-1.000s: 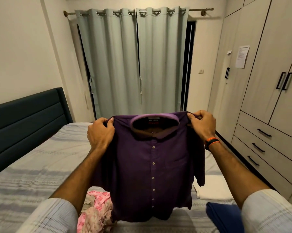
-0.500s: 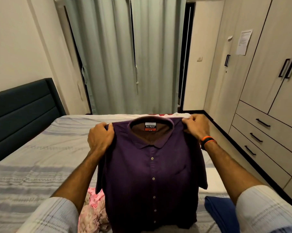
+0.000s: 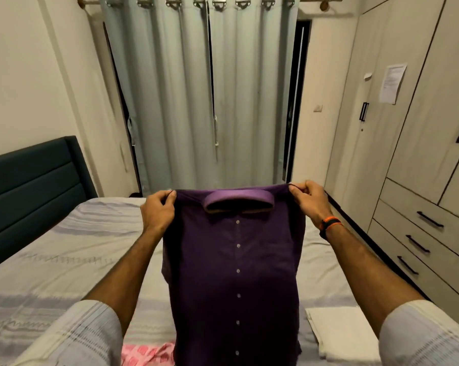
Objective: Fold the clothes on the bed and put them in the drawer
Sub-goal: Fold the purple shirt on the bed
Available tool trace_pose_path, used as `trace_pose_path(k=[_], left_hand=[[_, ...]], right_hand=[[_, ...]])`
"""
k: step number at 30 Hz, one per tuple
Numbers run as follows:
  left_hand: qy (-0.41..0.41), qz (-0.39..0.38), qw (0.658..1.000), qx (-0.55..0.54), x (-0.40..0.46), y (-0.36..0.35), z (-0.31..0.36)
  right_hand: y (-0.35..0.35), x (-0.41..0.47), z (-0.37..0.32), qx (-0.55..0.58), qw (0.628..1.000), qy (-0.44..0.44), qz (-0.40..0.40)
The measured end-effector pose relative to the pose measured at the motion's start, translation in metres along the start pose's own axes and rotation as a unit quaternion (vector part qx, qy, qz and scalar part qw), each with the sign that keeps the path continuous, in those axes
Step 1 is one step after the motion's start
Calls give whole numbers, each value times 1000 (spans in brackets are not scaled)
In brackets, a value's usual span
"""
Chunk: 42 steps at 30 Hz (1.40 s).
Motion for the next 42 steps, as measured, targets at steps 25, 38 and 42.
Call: trace_pose_path(k=[25,38,42], left_hand=[[42,-150,986,59,-224,31,-184],[79,-335,919,192,-396,61,-380],[72,-346,907,227,-438,73,-405]], right_hand=[[27,-272,132,-49,980,-133,-141],[2,-522,224,-150,911,-259,-282],[5,-572,239,-181,893,-259,-321]])
Point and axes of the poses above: each hand's wrist, its own x-axis towards the middle knuckle, its own y-axis out of the back of the hand, z = x × y, the point moved 8 cm from there along x, towards the middle knuckle, and after that the axes turned 5 degrees about y, right-handed, at the moved point
